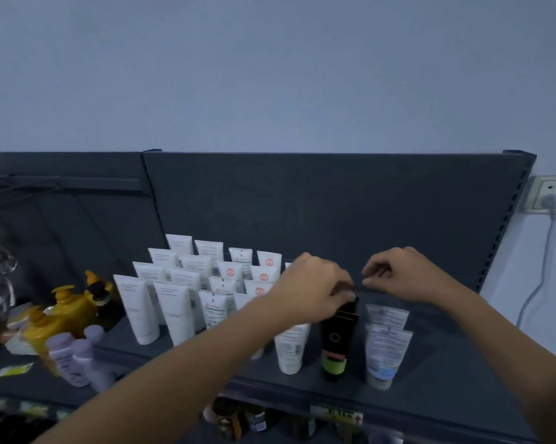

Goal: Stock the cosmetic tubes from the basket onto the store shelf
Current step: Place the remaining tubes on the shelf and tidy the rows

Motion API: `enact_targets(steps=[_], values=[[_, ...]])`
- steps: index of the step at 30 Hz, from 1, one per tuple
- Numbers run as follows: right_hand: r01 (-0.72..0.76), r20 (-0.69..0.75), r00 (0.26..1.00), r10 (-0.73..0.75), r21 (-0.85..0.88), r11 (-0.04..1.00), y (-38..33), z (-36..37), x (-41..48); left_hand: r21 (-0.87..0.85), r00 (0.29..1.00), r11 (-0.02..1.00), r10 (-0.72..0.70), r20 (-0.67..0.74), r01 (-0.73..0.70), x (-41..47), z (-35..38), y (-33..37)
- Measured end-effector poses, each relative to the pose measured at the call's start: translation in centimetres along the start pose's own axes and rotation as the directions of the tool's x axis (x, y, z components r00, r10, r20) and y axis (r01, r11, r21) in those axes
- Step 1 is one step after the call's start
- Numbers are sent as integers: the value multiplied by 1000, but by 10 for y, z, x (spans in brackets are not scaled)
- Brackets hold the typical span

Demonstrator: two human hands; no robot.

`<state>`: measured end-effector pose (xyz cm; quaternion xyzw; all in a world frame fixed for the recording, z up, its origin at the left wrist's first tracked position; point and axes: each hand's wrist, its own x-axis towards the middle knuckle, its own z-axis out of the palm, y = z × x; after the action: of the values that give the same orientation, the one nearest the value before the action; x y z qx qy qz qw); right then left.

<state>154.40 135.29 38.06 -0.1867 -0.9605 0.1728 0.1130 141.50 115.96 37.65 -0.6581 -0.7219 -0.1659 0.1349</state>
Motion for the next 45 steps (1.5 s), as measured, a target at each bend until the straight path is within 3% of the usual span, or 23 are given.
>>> enact_targets(steps=[8, 15, 29, 37, 45], values=[[64, -80, 994, -70, -79, 995, -87, -1, 19, 32, 953, 953, -301, -32, 302, -79, -98, -123], [73, -92, 993, -80, -80, 994, -177, 25, 39, 9, 902, 902, -433, 4, 433, -162, -130, -221], [-13, -95, 995, 13, 8, 1000, -317, 144, 125, -77, 940, 939, -329, 89, 336, -196, -114, -345], [-107, 26, 994, 109, -78, 991, -318, 165, 162, -117, 937, 953, -245, 248, 280, -176, -98, -374], [-30, 49, 998, 36, -109, 994, -314, 166, 165, -153, 941, 952, -221, 257, 266, -173, -90, -376]])
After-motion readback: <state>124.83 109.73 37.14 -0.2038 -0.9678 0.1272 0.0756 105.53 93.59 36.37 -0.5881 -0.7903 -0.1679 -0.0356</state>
